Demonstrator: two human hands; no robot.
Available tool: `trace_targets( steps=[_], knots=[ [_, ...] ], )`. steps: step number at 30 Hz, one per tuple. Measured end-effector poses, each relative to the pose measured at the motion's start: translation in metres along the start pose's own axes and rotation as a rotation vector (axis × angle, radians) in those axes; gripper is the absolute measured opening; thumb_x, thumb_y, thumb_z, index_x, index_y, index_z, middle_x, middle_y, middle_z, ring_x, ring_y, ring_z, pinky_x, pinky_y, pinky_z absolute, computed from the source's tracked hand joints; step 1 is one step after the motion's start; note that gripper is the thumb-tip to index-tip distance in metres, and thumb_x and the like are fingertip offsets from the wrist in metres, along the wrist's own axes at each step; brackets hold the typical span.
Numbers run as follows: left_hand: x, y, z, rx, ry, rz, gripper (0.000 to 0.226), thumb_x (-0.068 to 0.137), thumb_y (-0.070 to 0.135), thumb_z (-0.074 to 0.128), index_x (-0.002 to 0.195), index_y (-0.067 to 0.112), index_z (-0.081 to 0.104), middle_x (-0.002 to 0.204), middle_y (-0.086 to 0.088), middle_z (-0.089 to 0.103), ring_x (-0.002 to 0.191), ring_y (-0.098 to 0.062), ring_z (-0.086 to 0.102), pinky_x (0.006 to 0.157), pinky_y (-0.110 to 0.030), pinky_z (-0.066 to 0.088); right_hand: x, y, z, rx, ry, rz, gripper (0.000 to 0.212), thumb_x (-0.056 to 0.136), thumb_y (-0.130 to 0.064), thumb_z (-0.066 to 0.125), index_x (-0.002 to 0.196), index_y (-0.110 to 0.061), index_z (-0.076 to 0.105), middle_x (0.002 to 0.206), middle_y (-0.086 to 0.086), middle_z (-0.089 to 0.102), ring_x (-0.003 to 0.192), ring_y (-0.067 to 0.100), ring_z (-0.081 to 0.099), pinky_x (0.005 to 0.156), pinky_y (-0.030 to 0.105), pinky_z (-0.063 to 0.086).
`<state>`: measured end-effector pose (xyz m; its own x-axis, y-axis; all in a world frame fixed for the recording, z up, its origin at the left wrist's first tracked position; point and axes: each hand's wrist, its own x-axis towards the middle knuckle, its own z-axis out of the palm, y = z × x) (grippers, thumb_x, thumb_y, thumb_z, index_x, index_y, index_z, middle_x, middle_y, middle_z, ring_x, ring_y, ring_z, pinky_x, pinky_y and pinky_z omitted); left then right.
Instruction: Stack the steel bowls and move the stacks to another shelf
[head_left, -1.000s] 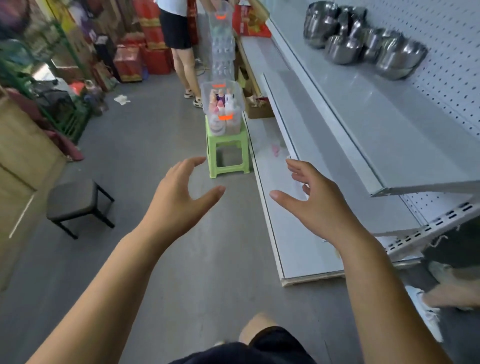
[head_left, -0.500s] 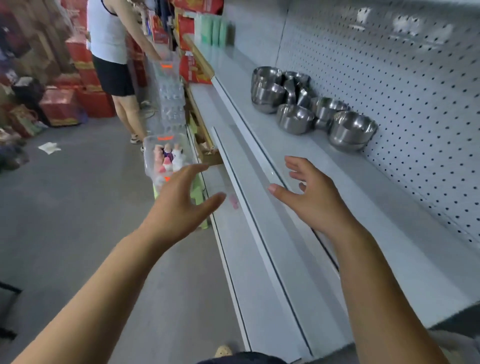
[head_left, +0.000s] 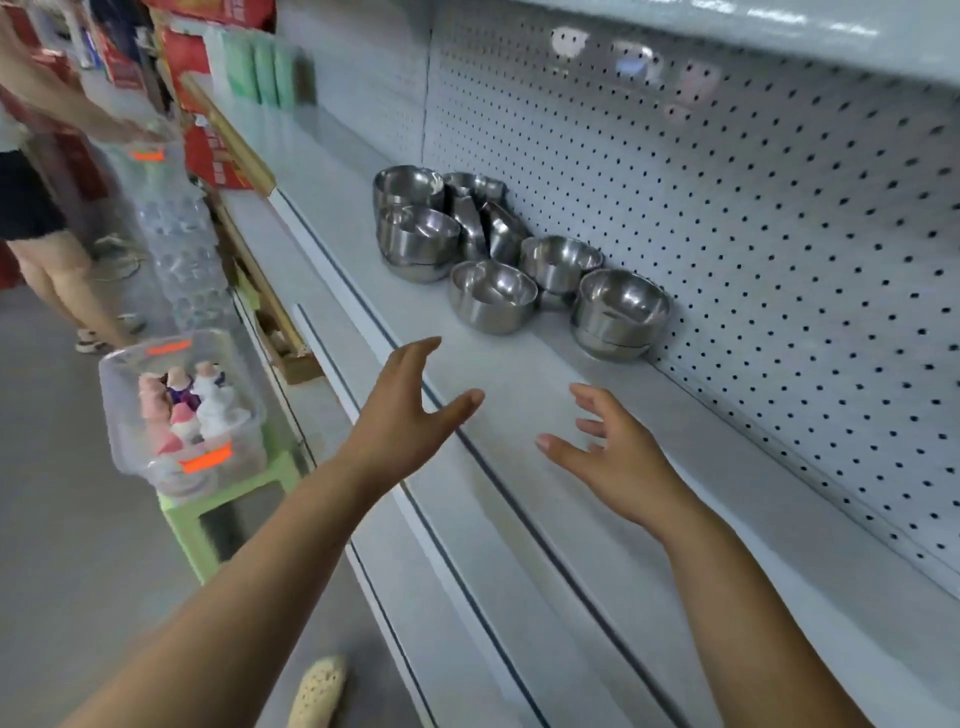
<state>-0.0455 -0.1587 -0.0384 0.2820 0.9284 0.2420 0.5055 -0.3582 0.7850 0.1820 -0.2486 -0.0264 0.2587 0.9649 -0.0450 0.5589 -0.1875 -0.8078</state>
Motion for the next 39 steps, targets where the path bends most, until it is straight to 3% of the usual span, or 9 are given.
trace_targets(
  steps=[3,7,12,16,20,24,29,33,39],
  knots=[
    [0.051,-0.011,0.009,-0.04,-0.048,0.03,0.084,0.089,0.057,0.067,0.156,0.024,0.029,0.163,-0.002,0.03,0.147,-0.02,0.035,0.116,-0.037,0.035,0.027,0.001,-0.002,0.032,0.15,0.078,0.076,0.089,-0.044,0.077,0.154,-0.037,0.037,0.147,-0.01,0.046,0.135,0.006,0.046,0.103,0.029,0.042],
    [0.114,-0.028,0.02,-0.055,-0.122,0.079,0.082,0.089,0.054,0.069,0.155,0.026,0.03,0.161,-0.005,0.03,0.146,-0.022,0.033,0.113,-0.033,0.031,0.067,-0.001,-0.001,-0.006,0.397,0.14,0.075,0.091,-0.047,0.074,0.155,-0.034,0.036,0.159,-0.003,0.038,0.145,0.016,0.04,0.116,0.043,0.041],
    [0.161,-0.052,0.033,-0.087,-0.196,0.175,0.073,0.087,0.05,0.073,0.148,0.037,0.036,0.157,-0.01,0.03,0.147,-0.029,0.029,0.115,-0.043,0.036,0.106,-0.01,0.001,-0.034,0.653,0.217,0.073,0.092,-0.042,0.074,0.152,-0.022,0.04,0.156,0.002,0.036,0.146,0.02,0.037,0.118,0.042,0.038],
    [0.188,-0.066,0.039,-0.127,-0.192,0.206,0.063,0.085,0.052,0.073,0.139,0.035,0.046,0.154,-0.009,0.033,0.143,-0.027,0.036,0.108,-0.041,0.042,0.126,-0.009,0.007,-0.05,0.703,0.294,0.071,0.092,-0.043,0.074,0.151,-0.023,0.04,0.159,0.003,0.032,0.147,0.022,0.035,0.118,0.041,0.039],
    [0.204,-0.074,0.041,-0.168,-0.166,0.234,0.055,0.086,0.047,0.075,0.132,0.024,0.055,0.142,-0.003,0.046,0.114,-0.008,0.046,0.097,-0.029,0.041,0.137,-0.006,0.012,-0.094,0.727,0.327,0.066,0.091,-0.046,0.072,0.147,-0.032,0.041,0.163,0.004,0.028,0.149,0.027,0.032,0.116,0.044,0.041],
    [0.207,-0.081,0.042,-0.263,-0.141,0.217,0.051,0.084,0.043,0.079,0.127,0.021,0.061,0.135,0.0,0.052,0.11,-0.012,0.055,0.096,-0.022,0.038,0.144,-0.005,0.009,-0.078,0.759,0.362,0.064,0.087,-0.051,0.073,0.144,-0.039,0.047,0.161,0.006,0.034,0.15,0.028,0.032,0.115,0.049,0.04],
    [0.214,-0.09,0.046,-0.38,-0.148,0.194,0.044,0.08,0.041,0.083,0.116,0.024,0.066,0.129,0.002,0.058,0.106,-0.014,0.063,0.102,-0.032,0.05,0.15,-0.007,0.005,-0.103,0.828,0.324,0.051,0.091,-0.041,0.076,0.137,-0.027,0.059,0.14,-0.004,0.055,0.132,0.014,0.048,0.098,0.023,0.035],
    [0.217,-0.096,0.049,-0.422,-0.198,0.219,0.042,0.076,0.038,0.086,0.11,0.02,0.069,0.126,0.0,0.059,0.104,-0.014,0.065,0.104,-0.037,0.052,0.159,-0.008,0.005,-0.042,0.919,0.362,0.03,0.09,-0.038,0.079,0.113,-0.023,0.067,0.101,-0.027,0.055,0.107,0.011,0.059,0.091,0.031,0.051],
    [0.213,-0.097,0.048,-0.471,-0.247,0.295,0.052,0.072,0.053,0.077,0.113,0.023,0.068,0.14,0.006,0.057,0.12,-0.016,0.061,0.108,-0.041,0.049,0.163,-0.012,0.01,0.064,1.061,0.296,0.023,0.088,-0.029,0.08,0.106,-0.02,0.069,0.112,-0.011,0.066,0.091,-0.005,0.055,0.072,-0.002,0.038]
  ],
)
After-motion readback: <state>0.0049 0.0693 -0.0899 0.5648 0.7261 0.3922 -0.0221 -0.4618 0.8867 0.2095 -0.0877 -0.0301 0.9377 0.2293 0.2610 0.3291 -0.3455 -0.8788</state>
